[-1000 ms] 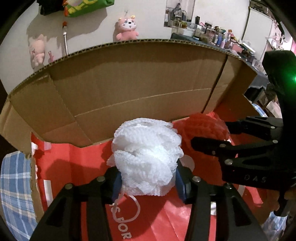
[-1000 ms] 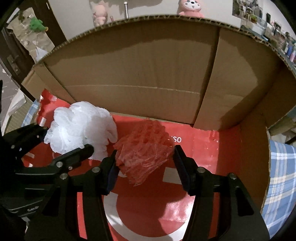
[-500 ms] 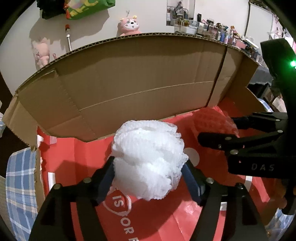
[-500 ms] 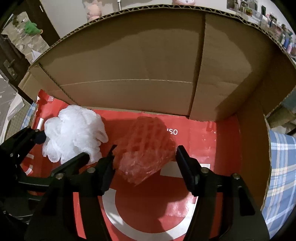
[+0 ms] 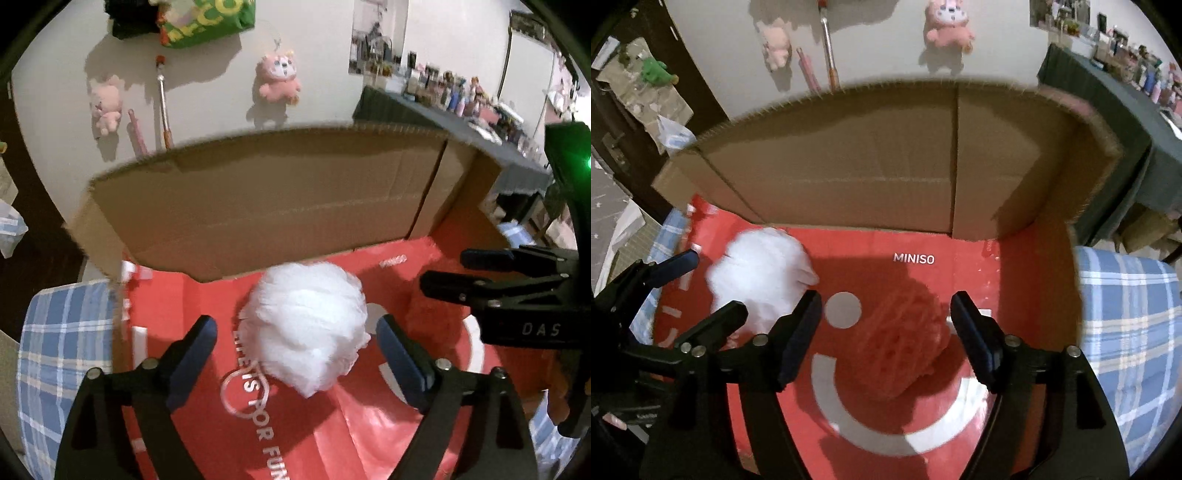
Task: Organize soft objects
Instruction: 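Open both tools to release the puffs inside the box, then withdraw both tools from the box back toward the remaining items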
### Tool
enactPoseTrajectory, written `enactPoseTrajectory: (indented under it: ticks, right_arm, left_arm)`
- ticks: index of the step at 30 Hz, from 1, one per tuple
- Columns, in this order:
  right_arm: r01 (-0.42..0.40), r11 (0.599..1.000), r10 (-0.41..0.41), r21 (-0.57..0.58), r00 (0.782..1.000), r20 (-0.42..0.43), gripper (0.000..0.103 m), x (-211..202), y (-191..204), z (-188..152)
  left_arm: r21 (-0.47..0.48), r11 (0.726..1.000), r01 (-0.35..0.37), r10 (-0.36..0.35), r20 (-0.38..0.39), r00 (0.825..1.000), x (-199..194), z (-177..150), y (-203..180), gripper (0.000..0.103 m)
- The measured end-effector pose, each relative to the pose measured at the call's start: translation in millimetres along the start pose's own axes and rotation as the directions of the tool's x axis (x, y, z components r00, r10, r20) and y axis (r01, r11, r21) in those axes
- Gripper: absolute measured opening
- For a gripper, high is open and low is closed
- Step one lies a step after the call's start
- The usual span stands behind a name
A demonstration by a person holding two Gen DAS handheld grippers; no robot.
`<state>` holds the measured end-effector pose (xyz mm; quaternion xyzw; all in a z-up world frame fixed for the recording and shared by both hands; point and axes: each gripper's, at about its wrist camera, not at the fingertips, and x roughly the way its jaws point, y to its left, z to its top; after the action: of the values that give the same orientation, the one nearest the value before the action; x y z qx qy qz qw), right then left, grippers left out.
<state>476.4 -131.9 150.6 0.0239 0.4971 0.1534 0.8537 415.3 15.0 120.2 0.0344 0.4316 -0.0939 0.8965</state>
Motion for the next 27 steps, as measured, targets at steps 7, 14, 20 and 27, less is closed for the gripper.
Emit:
enactPoseTrajectory:
  ticks: [7, 14, 20, 27]
  right_arm:
    - [0.043, 0.997, -0.033, -0.057, 0.986, 0.161, 0.080, -81, 18, -27]
    - [0.090, 0.986, -0.032, -0.141, 0.929, 0.369, 0.083, -174, 50, -91]
    - [0.106, 0.983, -0.011, -0.153, 0.852, 0.524, 0.091, -241, 67, -155]
    - [0.155, 0.973, -0.007, -0.173, 0.764, 0.646, 0.098, -289, 89, -224]
  left_arm:
    - [-0.043, 0.999, 0.004, 0.001, 0.131, 0.991, -75, -9, 0, 0.102]
    - [-0.039, 0.999, -0.010, 0.021, 0.285, 0.958, -161, -44, -14, 0.103]
    - [-0.029, 0.997, -0.067, 0.073, 0.379, 0.923, -212, -87, -28, 0.103]
    - [-0.050, 0.999, -0.002, 0.026, 0.477, 0.879, -262, -142, -35, 0.103]
